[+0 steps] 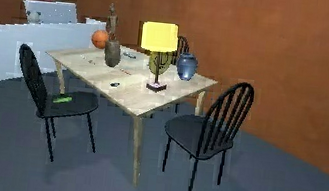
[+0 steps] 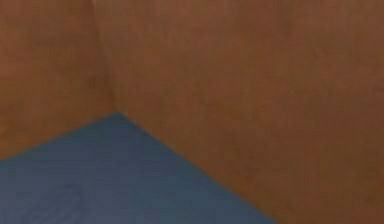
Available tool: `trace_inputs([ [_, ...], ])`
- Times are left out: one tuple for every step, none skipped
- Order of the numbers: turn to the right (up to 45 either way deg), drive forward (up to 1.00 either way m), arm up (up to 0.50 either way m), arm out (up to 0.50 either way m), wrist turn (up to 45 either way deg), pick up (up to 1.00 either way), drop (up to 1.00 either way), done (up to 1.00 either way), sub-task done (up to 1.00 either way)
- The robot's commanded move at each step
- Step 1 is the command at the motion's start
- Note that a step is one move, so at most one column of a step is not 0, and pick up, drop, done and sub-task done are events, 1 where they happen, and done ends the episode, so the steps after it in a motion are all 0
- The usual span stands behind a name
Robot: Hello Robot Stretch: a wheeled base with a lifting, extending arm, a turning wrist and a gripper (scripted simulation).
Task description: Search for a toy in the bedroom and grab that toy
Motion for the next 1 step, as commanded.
trace_inputs([
  [-30.0,0.0,0.0,0.0,0.0,0.0,0.0,0.0,0.0],
])
